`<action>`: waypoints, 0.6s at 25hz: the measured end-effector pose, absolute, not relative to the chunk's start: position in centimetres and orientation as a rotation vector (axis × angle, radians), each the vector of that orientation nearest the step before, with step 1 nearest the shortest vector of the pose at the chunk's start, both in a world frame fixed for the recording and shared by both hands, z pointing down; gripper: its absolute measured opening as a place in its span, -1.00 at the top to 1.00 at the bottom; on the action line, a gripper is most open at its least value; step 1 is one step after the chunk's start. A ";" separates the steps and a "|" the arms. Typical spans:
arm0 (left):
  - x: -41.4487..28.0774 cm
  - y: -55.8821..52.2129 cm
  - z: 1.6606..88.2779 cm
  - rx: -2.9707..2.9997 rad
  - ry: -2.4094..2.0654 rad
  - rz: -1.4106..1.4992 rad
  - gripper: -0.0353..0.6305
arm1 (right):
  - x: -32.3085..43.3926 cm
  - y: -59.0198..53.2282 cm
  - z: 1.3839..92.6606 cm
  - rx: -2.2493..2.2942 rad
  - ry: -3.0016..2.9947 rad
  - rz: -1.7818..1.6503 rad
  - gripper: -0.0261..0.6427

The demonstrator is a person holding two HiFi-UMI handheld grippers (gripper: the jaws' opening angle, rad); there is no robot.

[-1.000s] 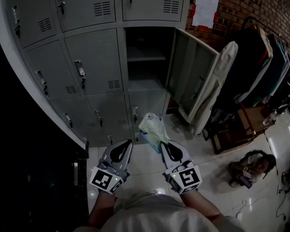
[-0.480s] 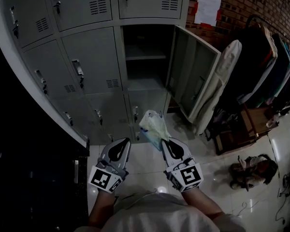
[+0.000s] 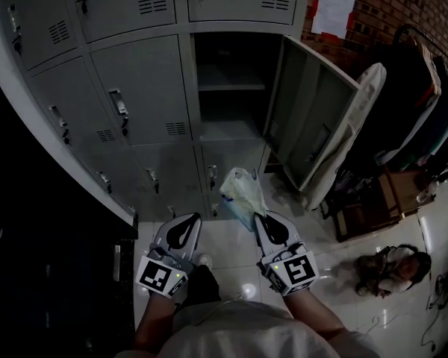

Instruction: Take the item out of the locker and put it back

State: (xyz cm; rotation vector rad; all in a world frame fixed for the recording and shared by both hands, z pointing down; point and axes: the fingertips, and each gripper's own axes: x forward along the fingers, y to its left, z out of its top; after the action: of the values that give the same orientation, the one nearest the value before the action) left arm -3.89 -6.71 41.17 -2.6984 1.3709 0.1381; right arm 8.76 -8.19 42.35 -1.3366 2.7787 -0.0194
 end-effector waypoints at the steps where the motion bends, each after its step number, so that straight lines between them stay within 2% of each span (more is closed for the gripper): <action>1: -4.1 -7.6 41.2 -2.704 1.356 0.142 0.99 | 8.6 -9.0 42.4 -1.347 2.772 -0.019 0.87; 9: -7.1 -17.7 41.2 -2.757 1.215 0.173 0.99 | 7.0 -19.2 41.4 -1.553 2.645 0.045 0.87; 15: -9.3 -25.1 37.6 -2.787 1.049 0.225 0.99 | 4.6 -27.4 37.4 -1.640 2.514 0.132 0.87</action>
State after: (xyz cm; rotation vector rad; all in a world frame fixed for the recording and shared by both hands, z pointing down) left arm -9.27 -25.08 37.56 -2.7869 1.0485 0.2254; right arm 4.62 -27.38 37.38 -1.6404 2.5135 0.1317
